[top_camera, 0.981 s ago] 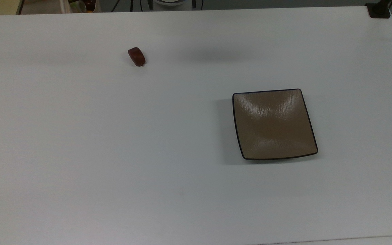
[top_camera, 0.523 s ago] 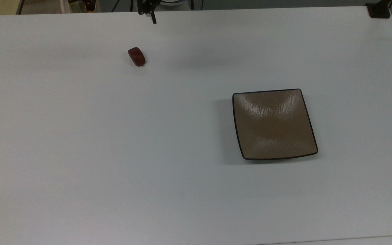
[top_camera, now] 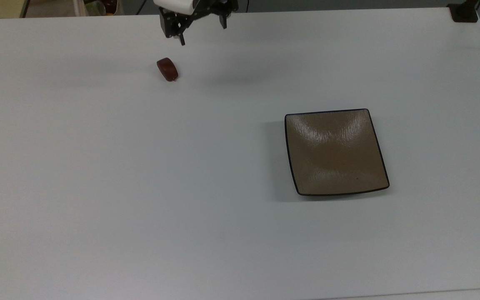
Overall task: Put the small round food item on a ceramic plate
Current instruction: 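Move the open gripper toward the small dark red food item, then lower the gripper over the red food item and close on it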
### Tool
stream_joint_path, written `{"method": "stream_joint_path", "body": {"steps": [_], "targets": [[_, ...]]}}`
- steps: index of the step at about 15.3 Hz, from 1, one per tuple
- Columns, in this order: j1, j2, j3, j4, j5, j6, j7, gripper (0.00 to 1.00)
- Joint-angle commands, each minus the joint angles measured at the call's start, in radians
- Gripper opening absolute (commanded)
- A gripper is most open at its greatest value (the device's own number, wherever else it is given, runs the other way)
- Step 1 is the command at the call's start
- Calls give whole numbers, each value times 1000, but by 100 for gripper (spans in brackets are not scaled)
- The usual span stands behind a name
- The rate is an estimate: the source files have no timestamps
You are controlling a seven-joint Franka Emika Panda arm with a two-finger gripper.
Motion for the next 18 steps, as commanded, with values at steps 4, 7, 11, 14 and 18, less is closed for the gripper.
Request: {"method": "stream_joint_path", "body": {"steps": [4, 7, 11, 14, 18], "targets": [[-28, -24, -8, -173, -64, 147, -73, 100], [-42, -22, -8, -228, -91, 185, -83, 100], [-55, -17, -12, -331, -144, 279, -83, 100], [-74, 16, -14, -358, -148, 304, -83, 100], [-78, 42, -14, -384, -185, 316, -83, 100]]}}
